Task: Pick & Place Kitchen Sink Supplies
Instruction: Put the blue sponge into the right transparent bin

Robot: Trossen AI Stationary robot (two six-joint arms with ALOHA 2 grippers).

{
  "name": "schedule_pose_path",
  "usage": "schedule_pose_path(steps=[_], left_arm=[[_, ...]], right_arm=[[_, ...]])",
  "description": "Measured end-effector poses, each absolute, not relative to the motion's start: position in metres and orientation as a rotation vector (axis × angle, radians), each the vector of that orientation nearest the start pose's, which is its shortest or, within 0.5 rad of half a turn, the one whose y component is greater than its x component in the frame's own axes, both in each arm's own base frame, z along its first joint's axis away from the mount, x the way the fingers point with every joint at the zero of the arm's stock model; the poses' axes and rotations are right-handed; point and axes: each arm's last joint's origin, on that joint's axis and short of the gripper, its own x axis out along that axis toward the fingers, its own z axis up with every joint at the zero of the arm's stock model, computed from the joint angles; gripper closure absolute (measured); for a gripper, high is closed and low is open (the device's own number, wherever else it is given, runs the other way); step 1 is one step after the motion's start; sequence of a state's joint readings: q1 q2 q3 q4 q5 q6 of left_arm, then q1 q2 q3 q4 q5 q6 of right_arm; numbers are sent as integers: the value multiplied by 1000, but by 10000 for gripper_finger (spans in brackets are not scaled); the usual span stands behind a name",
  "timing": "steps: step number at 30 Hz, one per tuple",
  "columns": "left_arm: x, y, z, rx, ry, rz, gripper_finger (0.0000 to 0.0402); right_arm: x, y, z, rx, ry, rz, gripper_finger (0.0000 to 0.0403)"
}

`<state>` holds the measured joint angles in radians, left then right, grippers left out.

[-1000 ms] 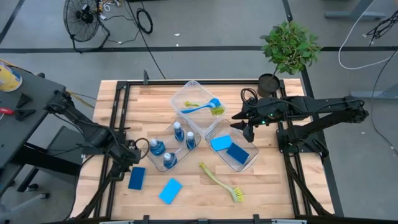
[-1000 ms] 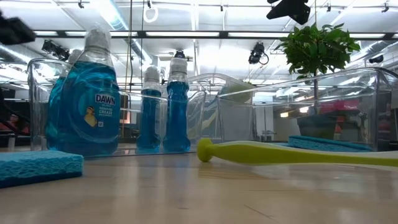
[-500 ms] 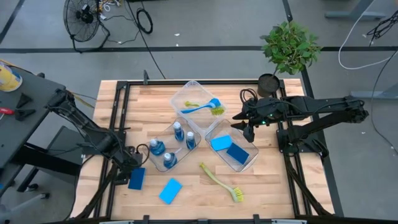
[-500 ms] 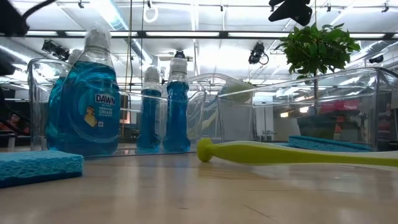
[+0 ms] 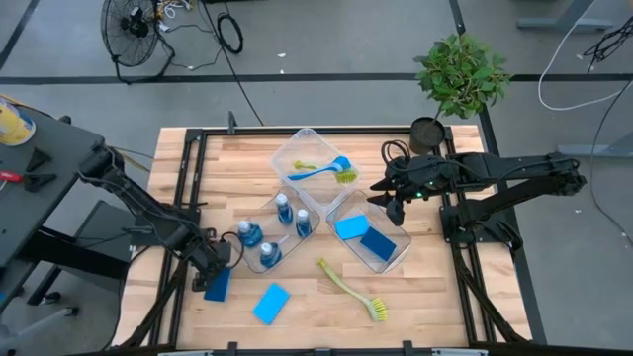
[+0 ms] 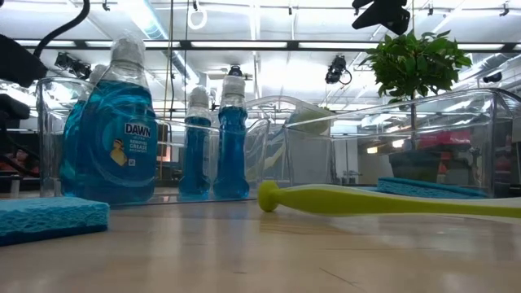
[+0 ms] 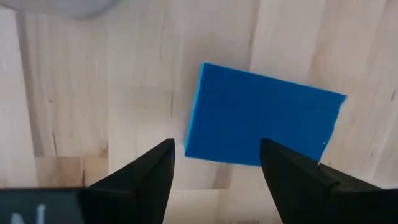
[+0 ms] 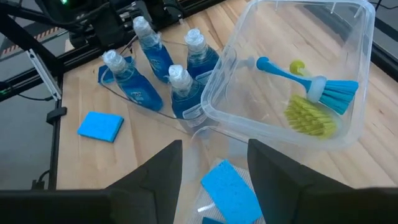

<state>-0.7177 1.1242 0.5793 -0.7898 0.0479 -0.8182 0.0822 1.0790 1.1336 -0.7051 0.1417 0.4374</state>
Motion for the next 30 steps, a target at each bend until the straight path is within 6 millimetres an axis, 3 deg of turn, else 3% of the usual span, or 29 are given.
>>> schedule_pose_path(steps=[11, 24, 30], left_arm=[[119, -123, 171, -106, 1434, -237, 163], [110, -133, 172, -14, 1302, -149, 163], [100, -131, 157, -51, 1319, -109, 163]], right_arm=[[213, 13, 351, 353, 621, -198, 220], [213, 13, 351, 368, 617, -212, 220], [213, 13, 351, 383, 615, -217, 220]])
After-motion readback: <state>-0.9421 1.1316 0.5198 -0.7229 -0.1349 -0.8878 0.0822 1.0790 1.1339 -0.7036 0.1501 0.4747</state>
